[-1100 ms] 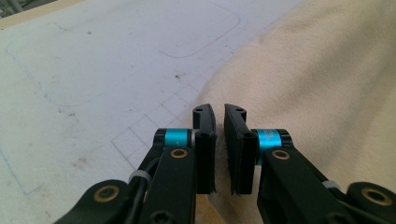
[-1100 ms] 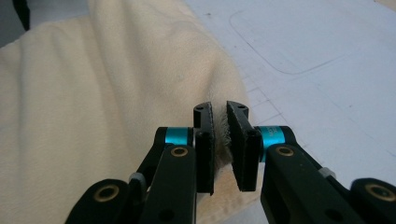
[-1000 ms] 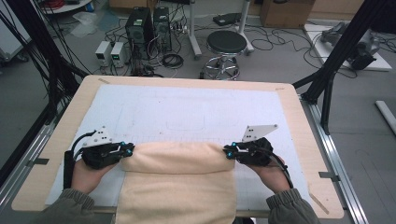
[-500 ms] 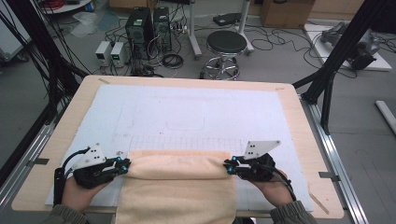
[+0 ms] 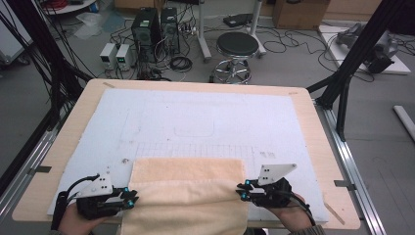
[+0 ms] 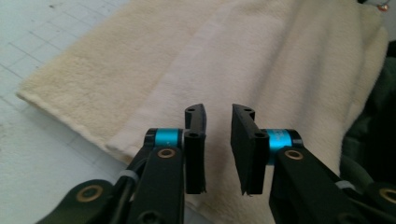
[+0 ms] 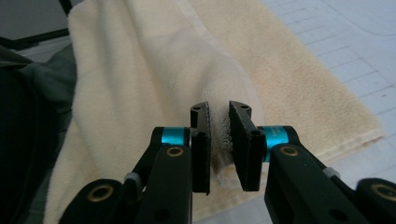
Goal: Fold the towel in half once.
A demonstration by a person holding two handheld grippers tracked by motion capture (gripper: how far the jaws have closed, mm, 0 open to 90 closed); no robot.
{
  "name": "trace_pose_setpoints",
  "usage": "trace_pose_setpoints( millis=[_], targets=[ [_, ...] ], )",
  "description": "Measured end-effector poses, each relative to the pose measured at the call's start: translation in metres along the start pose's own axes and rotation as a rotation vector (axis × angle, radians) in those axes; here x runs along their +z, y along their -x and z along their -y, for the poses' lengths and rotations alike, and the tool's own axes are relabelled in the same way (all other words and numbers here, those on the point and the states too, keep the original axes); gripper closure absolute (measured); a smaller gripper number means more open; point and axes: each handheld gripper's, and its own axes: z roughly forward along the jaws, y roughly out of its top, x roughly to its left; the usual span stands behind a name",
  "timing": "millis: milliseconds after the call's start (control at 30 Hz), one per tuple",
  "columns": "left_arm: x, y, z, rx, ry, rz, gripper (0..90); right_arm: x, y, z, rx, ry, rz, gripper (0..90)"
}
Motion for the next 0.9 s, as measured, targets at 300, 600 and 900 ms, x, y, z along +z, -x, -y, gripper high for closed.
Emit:
trace_pose_setpoints(
  millis=[300,600,900],
  targets=[
    [-0.012,-0.020,-0.008,-0.058,0.071,-0.058,61.9,-0.003,0.015,-0.007,0.026,0.032,0.017,66.9],
    [0.029,-0.038,-0.004,-0.069,-0.045,-0.120,59.0,0.038,0.033,-0.001,0.063,-0.062,-0.001,58.1],
    [0.034,-0.037,-0.002,-0.051,-0.043,-0.090,69.9,0.051,0.034,0.005,0.056,-0.115,-0.031,73.2]
  ],
)
